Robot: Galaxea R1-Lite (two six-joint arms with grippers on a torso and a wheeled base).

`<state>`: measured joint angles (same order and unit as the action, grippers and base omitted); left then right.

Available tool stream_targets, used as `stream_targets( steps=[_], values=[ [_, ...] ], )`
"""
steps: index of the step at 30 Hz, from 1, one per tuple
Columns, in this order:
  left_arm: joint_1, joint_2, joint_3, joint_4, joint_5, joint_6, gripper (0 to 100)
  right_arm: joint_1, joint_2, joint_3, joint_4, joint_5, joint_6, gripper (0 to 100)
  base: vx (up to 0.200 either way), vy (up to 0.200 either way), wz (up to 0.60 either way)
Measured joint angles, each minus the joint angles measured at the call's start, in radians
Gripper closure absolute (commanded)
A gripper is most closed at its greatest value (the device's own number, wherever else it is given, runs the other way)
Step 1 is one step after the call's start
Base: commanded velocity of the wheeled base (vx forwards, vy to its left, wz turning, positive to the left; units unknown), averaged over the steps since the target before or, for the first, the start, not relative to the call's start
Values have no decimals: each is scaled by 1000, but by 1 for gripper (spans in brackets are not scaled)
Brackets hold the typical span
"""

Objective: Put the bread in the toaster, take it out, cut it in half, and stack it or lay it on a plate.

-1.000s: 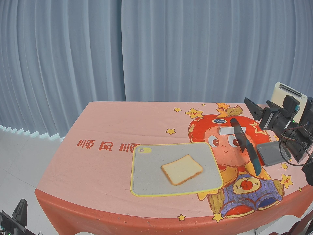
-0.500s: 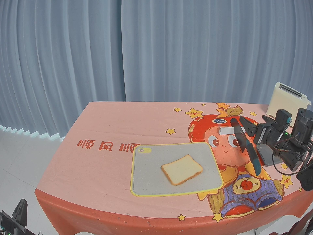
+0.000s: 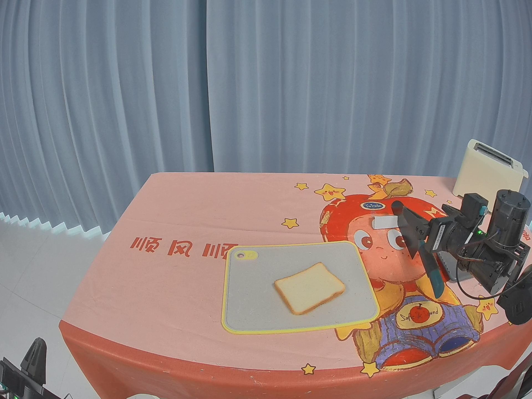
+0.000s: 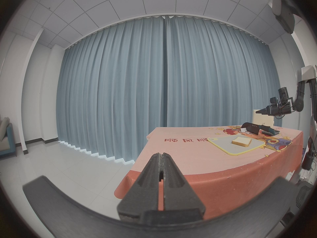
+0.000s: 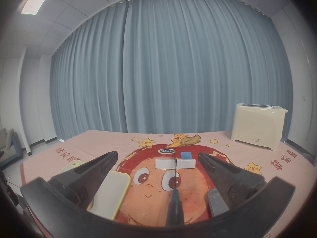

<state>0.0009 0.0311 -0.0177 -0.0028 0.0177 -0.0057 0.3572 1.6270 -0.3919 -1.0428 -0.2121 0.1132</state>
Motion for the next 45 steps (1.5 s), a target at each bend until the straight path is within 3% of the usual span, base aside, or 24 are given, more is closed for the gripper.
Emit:
stream_targets(
  steps=[4,45],
  values=[
    [0,0,0,0,0,0,100,-2,21,2,0,-31,-1,0,0,0,0],
    [1,0,0,0,0,0,100,-7,123,59,-1,-89,-7,0,0,0,0]
  ],
)
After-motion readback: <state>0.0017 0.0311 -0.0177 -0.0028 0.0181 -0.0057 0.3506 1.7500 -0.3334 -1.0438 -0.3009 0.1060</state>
